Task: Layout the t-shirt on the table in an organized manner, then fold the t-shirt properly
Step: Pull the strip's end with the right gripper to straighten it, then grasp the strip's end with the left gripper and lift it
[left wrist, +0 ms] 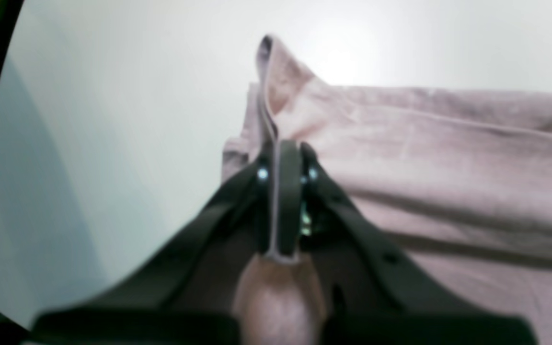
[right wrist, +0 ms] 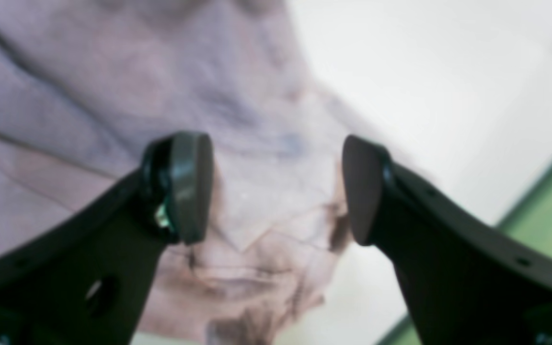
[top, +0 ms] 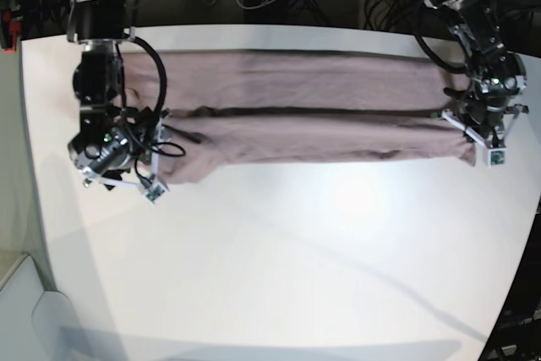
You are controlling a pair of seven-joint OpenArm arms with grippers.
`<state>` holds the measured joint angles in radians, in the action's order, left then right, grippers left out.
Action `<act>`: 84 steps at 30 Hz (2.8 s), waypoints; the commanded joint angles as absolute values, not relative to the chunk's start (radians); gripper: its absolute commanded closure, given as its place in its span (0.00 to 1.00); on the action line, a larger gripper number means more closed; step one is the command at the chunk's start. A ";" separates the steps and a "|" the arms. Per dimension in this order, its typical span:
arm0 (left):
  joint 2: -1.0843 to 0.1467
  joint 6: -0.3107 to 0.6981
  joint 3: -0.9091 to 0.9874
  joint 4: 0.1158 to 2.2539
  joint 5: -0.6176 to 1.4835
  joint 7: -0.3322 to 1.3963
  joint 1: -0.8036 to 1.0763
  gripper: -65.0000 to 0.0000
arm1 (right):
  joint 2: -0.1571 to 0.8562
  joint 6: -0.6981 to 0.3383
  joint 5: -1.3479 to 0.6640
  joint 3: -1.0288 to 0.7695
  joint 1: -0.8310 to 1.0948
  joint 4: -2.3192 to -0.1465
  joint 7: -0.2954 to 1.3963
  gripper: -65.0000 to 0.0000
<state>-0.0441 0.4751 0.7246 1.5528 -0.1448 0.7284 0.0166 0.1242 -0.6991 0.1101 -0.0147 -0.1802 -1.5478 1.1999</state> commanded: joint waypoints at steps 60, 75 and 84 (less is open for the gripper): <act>-0.097 0.472 0.725 1.709 -0.053 0.863 0.090 0.71 | 0.134 -0.698 0.107 -0.151 -0.038 -1.627 1.224 0.53; -0.117 0.472 0.799 1.744 -0.028 0.889 0.162 0.33 | 0.133 -0.698 0.107 -0.151 -0.036 -1.627 1.202 0.53; -0.145 0.628 0.872 1.586 -0.027 0.883 0.133 0.33 | 0.110 -0.698 0.111 -0.151 -0.035 -1.627 1.191 0.53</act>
